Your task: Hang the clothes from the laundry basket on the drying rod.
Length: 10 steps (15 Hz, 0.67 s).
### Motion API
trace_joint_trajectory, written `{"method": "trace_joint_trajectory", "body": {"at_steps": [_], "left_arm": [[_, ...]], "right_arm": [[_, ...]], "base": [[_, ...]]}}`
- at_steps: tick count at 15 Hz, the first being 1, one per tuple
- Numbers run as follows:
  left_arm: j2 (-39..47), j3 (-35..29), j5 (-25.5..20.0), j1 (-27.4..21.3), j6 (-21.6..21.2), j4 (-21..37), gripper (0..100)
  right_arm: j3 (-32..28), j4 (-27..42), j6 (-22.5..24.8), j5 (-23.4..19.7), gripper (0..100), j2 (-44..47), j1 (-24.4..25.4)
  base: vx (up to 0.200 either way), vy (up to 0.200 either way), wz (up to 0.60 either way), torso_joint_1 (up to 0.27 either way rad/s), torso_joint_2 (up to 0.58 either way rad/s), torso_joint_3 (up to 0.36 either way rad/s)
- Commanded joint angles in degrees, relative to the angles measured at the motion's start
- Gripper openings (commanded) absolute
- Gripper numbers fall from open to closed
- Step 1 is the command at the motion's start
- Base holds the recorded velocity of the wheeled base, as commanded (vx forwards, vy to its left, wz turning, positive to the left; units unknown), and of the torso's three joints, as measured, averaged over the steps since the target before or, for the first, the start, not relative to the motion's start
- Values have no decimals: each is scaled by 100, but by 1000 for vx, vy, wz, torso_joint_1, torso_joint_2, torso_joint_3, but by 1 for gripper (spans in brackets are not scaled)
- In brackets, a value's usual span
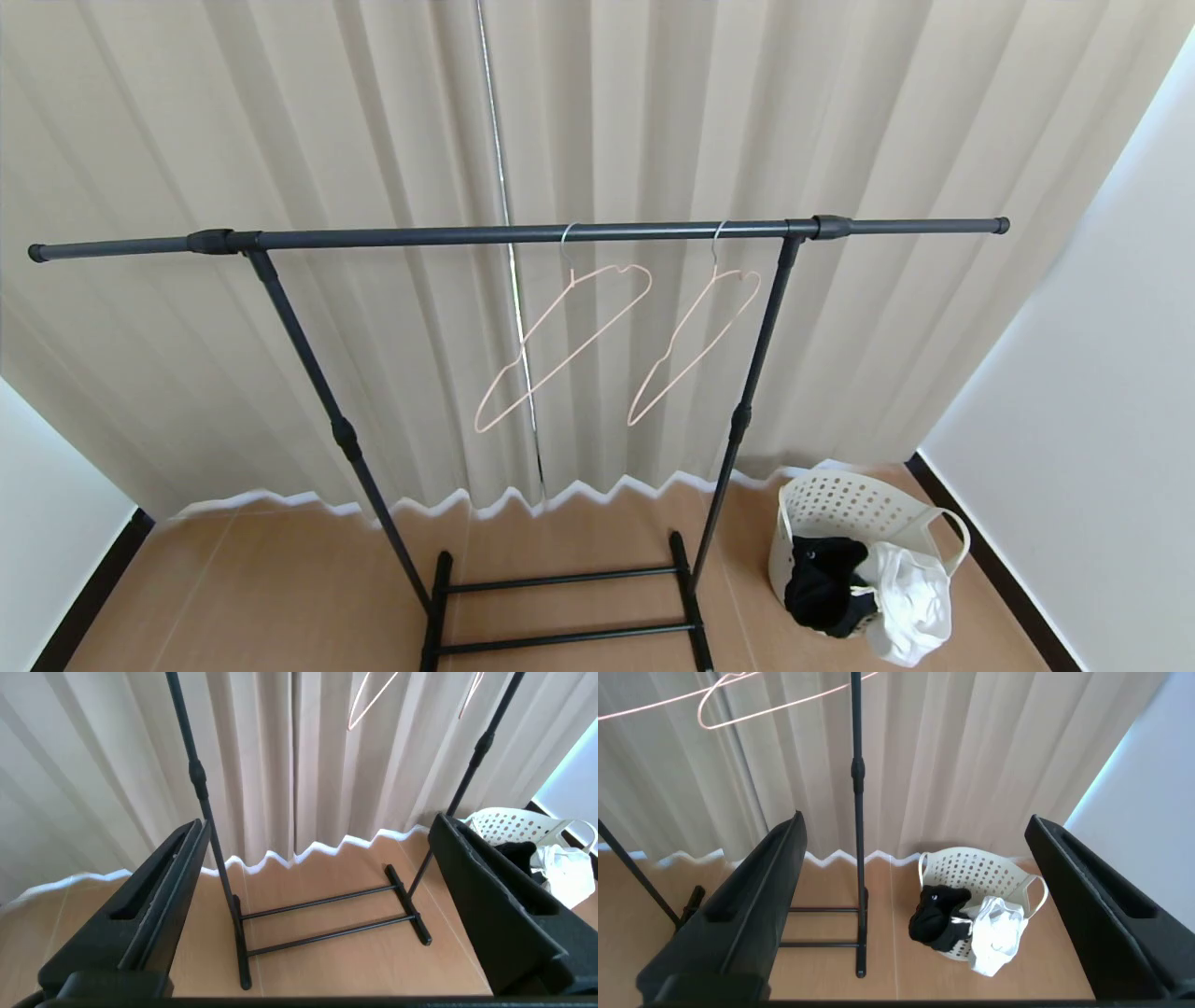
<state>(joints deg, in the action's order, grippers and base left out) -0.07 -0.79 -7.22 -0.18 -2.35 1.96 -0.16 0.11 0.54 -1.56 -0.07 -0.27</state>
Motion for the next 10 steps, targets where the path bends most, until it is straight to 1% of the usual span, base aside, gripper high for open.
{"method": "trace_joint_trajectory", "body": {"at_steps": [1,10], "left_arm": [[7,0,1,1,-2,-3,100],[7,0,-43,1,-90,-12,100]], "right_arm": [[16,-2,-1,-2,100,7,0],[7,15,8,-37,100,7,0]], "base": [[0,0,0,0,0,0],[0,0,0,0,0,0]]}}
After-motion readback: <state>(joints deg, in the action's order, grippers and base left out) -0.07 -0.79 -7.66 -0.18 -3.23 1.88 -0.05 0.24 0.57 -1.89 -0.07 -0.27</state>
